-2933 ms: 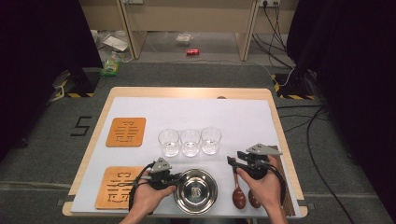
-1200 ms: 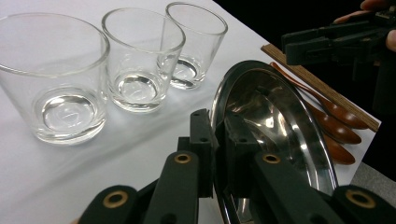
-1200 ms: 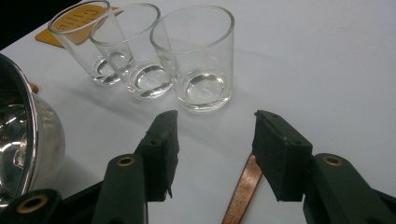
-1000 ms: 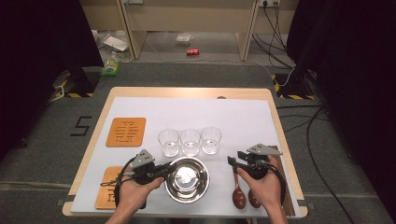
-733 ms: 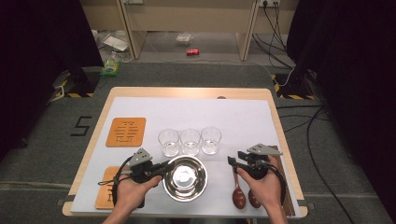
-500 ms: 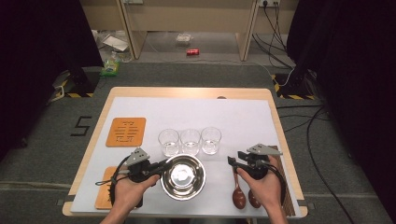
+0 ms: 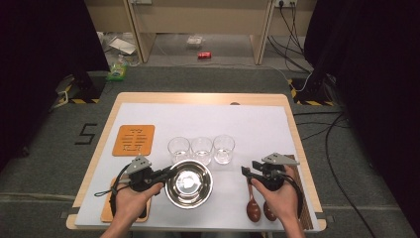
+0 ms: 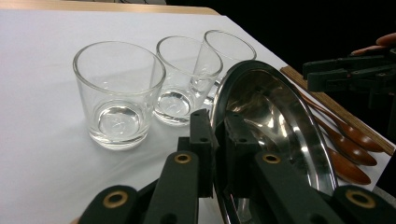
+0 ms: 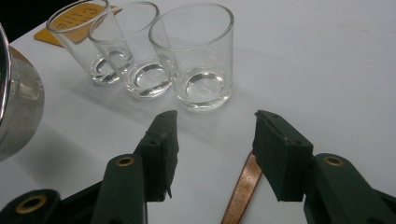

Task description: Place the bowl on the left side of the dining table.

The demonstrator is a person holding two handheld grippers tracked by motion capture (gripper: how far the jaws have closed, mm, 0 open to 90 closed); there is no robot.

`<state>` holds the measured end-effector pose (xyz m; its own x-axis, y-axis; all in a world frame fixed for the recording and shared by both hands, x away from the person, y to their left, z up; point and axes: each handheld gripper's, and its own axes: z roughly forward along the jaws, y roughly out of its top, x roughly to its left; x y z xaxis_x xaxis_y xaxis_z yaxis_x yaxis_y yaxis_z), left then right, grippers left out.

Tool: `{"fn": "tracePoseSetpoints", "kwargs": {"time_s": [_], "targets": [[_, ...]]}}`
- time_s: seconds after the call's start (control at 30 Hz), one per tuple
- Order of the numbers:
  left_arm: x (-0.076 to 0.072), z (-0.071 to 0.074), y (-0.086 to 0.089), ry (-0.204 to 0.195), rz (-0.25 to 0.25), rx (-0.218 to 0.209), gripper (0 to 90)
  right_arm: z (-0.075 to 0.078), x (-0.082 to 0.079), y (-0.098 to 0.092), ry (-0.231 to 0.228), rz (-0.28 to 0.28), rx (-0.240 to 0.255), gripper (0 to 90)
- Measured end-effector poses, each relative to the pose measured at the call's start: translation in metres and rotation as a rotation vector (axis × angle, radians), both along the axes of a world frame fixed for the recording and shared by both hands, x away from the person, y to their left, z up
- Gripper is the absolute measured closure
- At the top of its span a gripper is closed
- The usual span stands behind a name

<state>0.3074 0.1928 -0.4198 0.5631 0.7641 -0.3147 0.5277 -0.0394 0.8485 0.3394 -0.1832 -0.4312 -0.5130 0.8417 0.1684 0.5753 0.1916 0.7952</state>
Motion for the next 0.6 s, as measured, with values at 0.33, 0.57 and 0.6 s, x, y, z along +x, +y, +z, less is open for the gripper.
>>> {"fn": "tracePoseSetpoints", "kwargs": {"time_s": [0.33,0.57,0.6], "targets": [[0.001,0.002,0.007,-0.005,0.018,-0.004,83.3,0.000,0.000,0.000,0.000,0.000,-0.001,50.1],[0.002,0.004,0.015,-0.008,0.040,-0.009,83.3,-0.001,0.000,0.000,-0.001,0.003,-0.004,50.0],[0.002,0.004,0.015,-0.007,0.041,-0.010,83.3,-0.001,0.000,0.000,0.000,0.002,-0.003,50.0]]}}
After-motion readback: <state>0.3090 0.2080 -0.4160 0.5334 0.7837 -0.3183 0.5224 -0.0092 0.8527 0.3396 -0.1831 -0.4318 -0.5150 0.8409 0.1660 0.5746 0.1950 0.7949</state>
